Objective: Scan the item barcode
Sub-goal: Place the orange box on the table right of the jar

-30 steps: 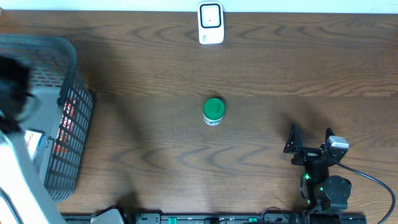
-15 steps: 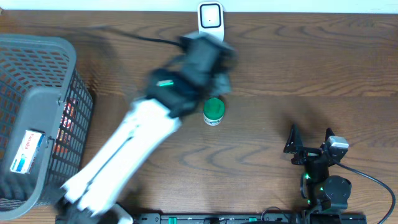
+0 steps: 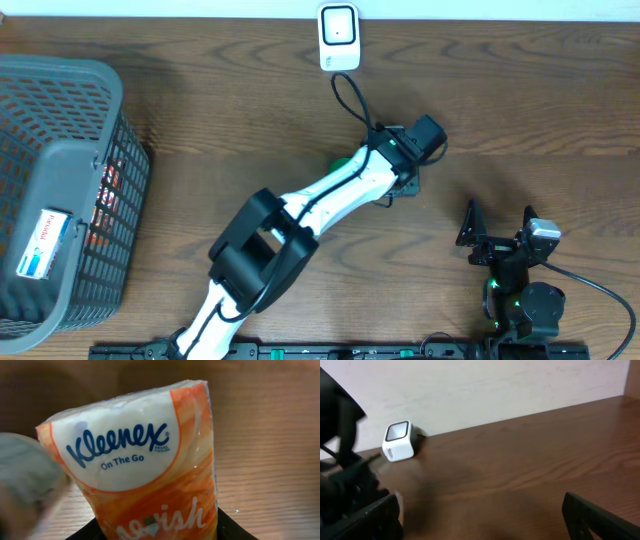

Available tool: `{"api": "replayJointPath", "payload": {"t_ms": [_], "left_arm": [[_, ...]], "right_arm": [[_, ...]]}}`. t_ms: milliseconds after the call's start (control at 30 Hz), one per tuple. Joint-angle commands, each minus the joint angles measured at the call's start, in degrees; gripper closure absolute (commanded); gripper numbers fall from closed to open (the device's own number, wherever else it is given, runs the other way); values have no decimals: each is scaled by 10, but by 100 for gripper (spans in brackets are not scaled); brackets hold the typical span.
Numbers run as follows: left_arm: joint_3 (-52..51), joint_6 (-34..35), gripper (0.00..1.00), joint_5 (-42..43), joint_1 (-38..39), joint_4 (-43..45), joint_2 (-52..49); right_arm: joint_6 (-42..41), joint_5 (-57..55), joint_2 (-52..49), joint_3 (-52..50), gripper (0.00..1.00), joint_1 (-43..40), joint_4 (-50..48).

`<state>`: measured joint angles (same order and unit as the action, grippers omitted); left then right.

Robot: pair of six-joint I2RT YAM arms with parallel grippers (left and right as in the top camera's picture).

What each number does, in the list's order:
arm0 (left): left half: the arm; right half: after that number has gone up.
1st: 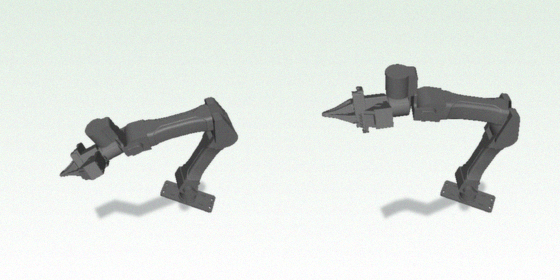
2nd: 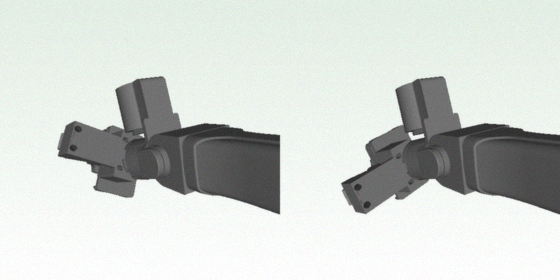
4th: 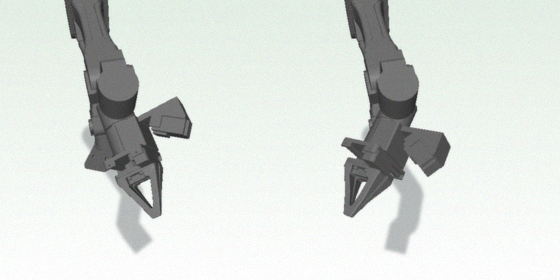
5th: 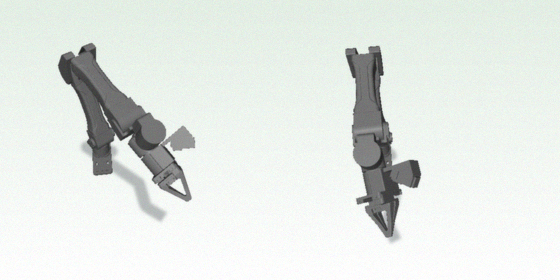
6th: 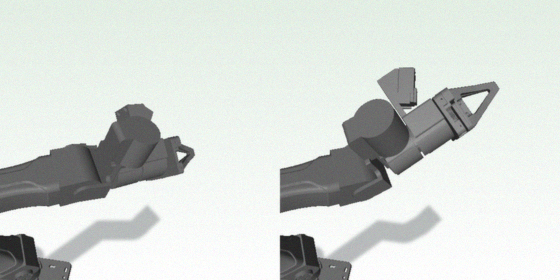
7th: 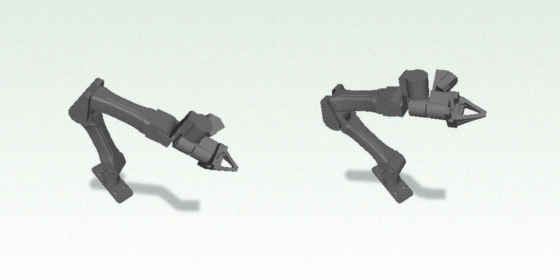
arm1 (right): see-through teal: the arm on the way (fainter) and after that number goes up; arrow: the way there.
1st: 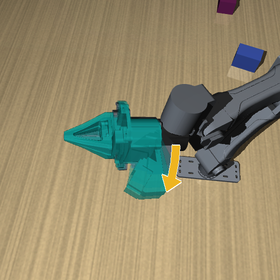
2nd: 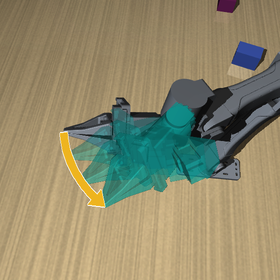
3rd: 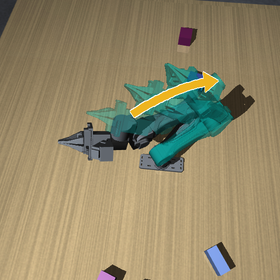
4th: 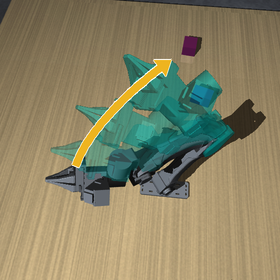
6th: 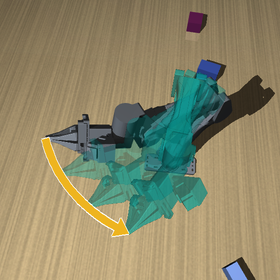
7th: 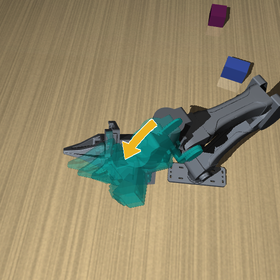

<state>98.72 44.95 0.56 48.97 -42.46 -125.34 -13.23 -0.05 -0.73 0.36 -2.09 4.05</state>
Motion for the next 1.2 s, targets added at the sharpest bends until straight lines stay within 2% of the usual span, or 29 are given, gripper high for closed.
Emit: {"api": "replayJointPath", "payload": {"t_ms": [0,33,100,133,167,233,333,600,733,800,867,933,1000,1033,1167], "left_arm": [[-2,-3,52,16,11,2,-3],[-2,-2,48,17,13,2,-3],[0,4,25,16,15,2,1],[3,3,11,16,15,2,4],[9,3,5,16,15,-1,10],[23,-12,4,16,12,-4,26],[49,-72,3,14,4,-10,70],[122,-254,2,-7,-71,-39,296],[122,-254,2,-128,-166,-50,416],[122,-250,2,-159,-234,-68,458],[122,-222,2,-162,-320,-94,490],[122,-153,2,-162,-423,-125,510],[122,-50,2,-163,-525,-166,515],[120,40,2,-163,-594,-205,512],[96,226,2,-163,-721,-318,480]], "right_arm": [[-5,-5,1,-1,1,-1,2],[-5,-5,1,-1,1,-1,2],[-4,-5,1,-1,1,-1,2],[-5,-5,1,-1,1,-1,2],[-5,-5,1,-1,1,-1,2],[-4,-5,1,-1,1,-1,2],[-5,-5,1,-1,1,-1,2],[-5,-5,1,-1,1,-1,2],[-5,-5,1,-1,1,-1,2],[-5,-5,1,-1,1,-1,2],[-5,-5,1,-1,1,-1,2],[-5,-5,1,-1,1,-1,2],[-5,-5,1,-1,1,-1,2],[-5,-5,1,-1,1,-1,2],[-5,-5,1,-1,1,-1,2]]}}
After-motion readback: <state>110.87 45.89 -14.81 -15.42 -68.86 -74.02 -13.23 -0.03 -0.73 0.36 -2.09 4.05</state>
